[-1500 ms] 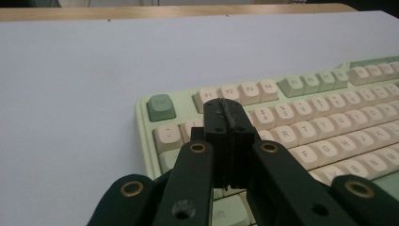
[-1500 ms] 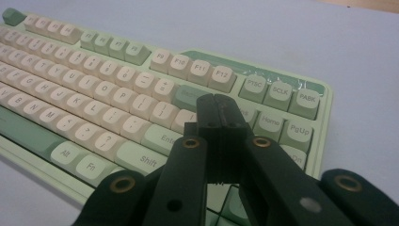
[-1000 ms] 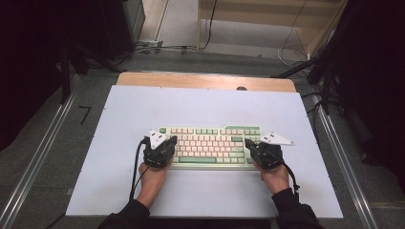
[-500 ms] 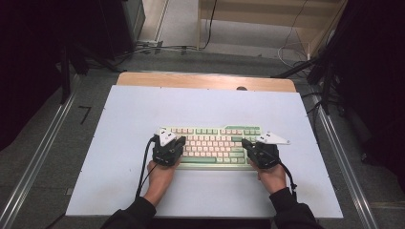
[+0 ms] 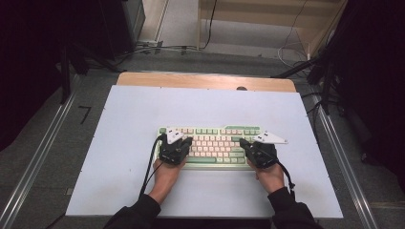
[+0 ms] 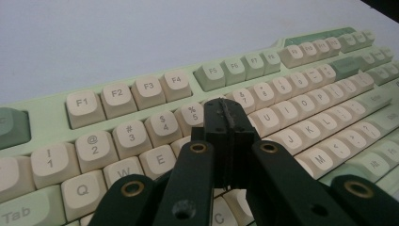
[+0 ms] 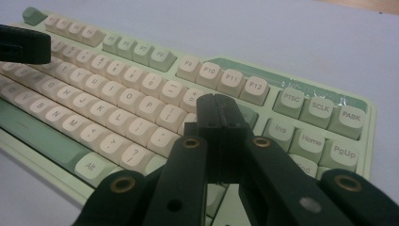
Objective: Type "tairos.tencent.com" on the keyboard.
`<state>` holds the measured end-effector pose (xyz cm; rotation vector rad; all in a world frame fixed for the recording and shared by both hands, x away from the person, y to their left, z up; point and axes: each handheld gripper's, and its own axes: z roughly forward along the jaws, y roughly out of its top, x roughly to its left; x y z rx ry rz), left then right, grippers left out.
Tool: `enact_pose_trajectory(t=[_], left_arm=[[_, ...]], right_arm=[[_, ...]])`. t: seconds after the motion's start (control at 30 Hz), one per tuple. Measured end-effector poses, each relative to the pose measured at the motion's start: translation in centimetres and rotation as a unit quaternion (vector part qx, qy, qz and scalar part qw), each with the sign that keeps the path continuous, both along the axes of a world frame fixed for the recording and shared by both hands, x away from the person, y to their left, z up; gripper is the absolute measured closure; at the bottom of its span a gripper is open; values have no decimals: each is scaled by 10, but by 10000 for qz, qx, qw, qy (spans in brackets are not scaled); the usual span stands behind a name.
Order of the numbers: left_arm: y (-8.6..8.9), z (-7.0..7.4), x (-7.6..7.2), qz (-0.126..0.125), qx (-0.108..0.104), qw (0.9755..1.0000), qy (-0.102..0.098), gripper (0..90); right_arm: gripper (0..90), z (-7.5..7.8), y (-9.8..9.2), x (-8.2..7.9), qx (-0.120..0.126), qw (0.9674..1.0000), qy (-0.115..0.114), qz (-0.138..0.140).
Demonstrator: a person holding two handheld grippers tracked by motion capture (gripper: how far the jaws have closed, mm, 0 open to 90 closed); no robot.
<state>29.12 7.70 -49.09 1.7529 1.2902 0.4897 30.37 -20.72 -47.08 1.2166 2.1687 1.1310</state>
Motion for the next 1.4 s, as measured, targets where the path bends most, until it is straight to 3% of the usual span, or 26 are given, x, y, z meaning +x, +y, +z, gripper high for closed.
enact_pose_trajectory(t=[0.37, 1.23, 1.4], left_arm=[[-7, 0, 5, -112, 12, 9999, 61, 900], [-7, -3, 10, -35, 43, 9997, 248, 900], [-7, -4, 11, -87, 84, 9992, 368, 900]], right_arm=[[875, -1, 4, 1, -9, 10000, 26, 28], [874, 0, 5, 0, 0, 10000, 24, 43], [875, 0, 5, 0, 6, 10000, 24, 38]])
